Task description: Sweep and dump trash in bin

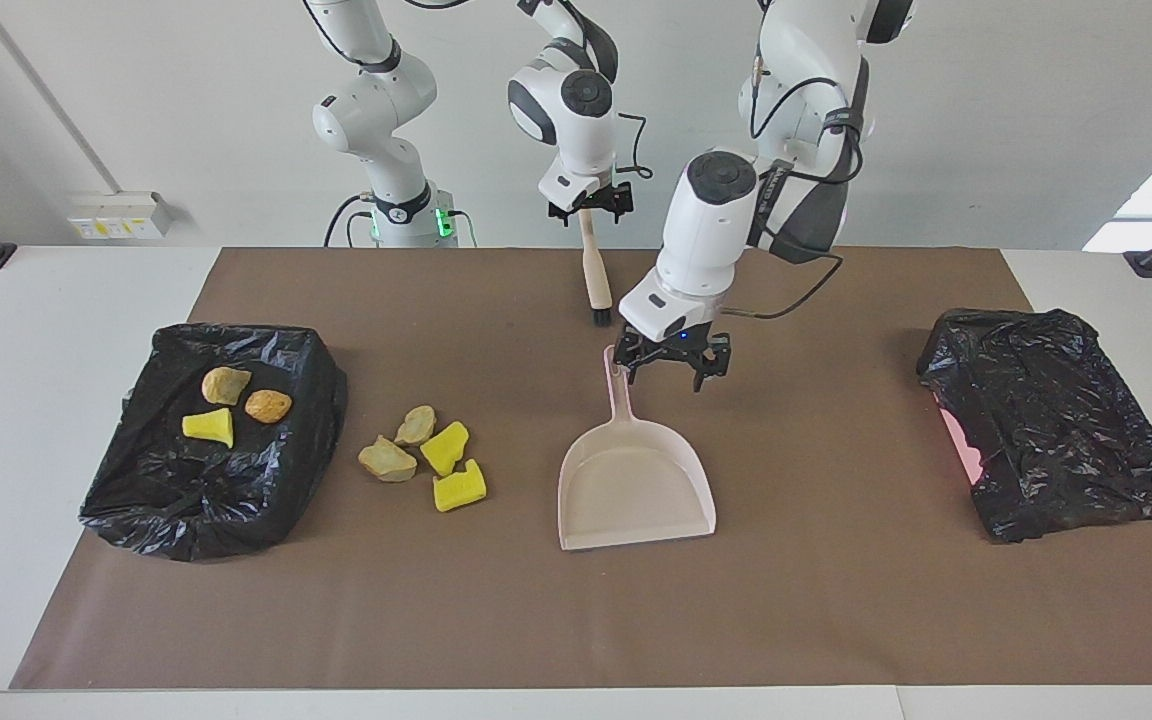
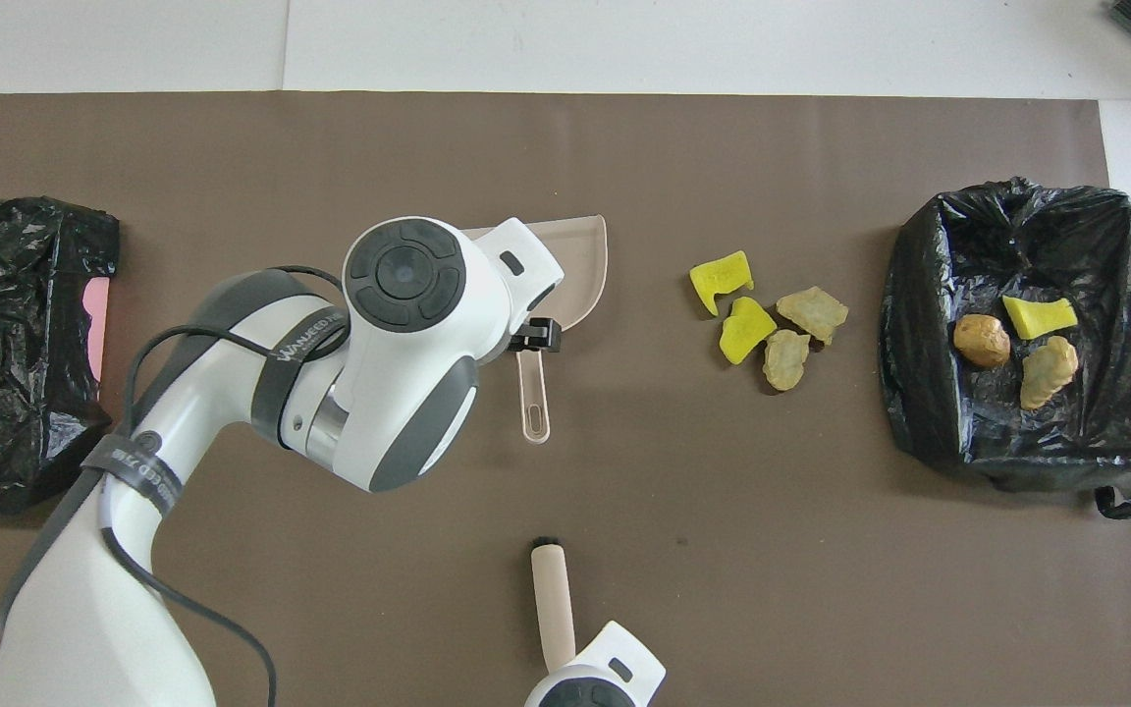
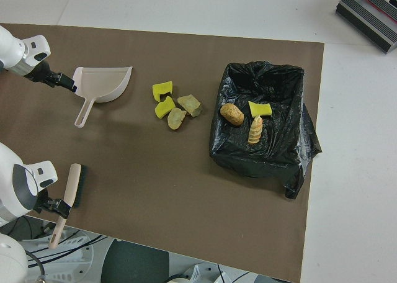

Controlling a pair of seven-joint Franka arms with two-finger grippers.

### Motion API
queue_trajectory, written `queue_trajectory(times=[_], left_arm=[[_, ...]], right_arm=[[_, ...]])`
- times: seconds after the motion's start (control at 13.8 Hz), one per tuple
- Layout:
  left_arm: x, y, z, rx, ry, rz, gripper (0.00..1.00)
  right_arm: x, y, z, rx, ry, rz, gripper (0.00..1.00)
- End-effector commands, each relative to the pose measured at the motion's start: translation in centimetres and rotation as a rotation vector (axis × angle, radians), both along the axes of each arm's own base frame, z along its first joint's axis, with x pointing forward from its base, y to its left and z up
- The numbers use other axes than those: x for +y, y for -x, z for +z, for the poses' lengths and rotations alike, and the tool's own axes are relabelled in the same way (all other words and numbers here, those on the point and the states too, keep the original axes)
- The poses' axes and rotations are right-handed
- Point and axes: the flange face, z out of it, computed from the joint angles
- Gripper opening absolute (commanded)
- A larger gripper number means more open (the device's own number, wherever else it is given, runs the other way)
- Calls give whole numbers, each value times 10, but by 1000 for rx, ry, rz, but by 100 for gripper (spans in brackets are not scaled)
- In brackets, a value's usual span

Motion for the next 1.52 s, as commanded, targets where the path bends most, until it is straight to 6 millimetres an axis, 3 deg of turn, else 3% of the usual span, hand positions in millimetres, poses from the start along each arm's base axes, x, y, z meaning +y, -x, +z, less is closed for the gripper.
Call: queue_trajectory(times=[0.0,0.22,0.65,0.72,0.87,1.01,1.08,1.45], left_arm=[[-8,12,-21,-3,-20,17,100],[-10,41,-39,25,-34,-3,100],[-10,51,-47,40,-19,31,100],[-11,51,-46,40,-4,39,93],[-11,52,-49,45,5,44,92],[-11,52,-50,45,5,46,89],[-11,52,-50,44,6,44,82],[-16,60,-54,53,6,35,68]], right_arm=[[-8,21,-10,-3,-6,-21,100],[-11,23,-15,-4,-4,-15,100],[-9,22,-21,-16,-13,-12,100],[-9,22,-22,-15,-11,-13,89],[-10,22,-28,-17,-8,-16,62],[-9,21,-30,-20,-5,-28,14],[-8,22,-29,-20,-3,-38,0],[0,14,-20,-23,-7,-43,0]])
